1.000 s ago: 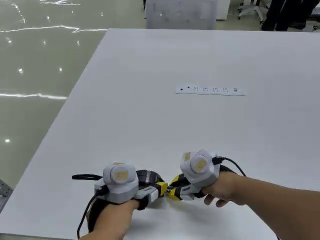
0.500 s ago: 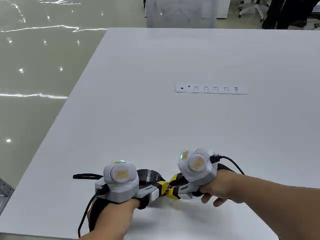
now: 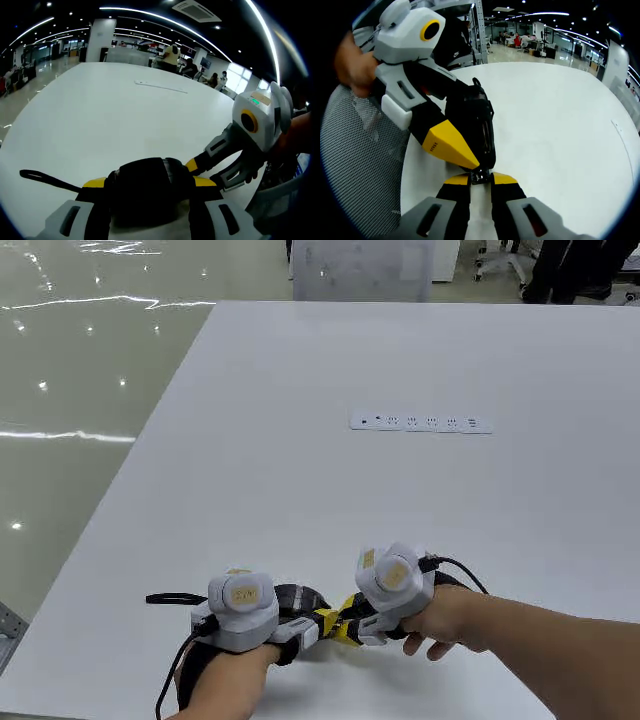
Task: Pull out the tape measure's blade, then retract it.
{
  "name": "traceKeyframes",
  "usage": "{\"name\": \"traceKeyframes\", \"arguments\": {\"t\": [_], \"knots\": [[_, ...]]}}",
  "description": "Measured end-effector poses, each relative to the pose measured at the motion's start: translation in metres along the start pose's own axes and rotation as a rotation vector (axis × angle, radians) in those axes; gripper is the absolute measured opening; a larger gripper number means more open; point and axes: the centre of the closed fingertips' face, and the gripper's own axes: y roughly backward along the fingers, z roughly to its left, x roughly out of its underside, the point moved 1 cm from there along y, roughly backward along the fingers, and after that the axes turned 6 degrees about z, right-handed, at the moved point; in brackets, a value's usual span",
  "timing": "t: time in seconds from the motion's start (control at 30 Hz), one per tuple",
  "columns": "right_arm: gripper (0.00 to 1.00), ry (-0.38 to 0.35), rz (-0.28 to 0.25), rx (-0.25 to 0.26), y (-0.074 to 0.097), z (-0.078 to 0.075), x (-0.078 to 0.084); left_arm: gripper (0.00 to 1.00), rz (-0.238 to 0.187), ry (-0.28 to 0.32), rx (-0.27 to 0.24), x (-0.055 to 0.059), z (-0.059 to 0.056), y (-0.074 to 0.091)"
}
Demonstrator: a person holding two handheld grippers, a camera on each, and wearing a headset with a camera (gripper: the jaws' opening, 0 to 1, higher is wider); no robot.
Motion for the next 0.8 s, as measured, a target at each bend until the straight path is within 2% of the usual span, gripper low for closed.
{"name": "traceKeyframes", "arguments": {"t": [0.63,0.73,0.8], "knots": [[0.14,-0.015,-0.002,0.004,-0.0007,0.0006,-0.0008,0.61,-0.001,0.001,0.0,0.0003,-0.0009,0.0004],[0.15,-0.034,0.002,0.002,-0.0008,0.0003,-0.0006,0.62,-0.005,0.014,0.018,-0.0003,-0.0006,0.0015],[0.15,-0.026,0.005,0.004,-0.0007,0.0009,-0.0006,0.61,0.019,0.043,0.053,0.0014,-0.0009,0.003]]}}
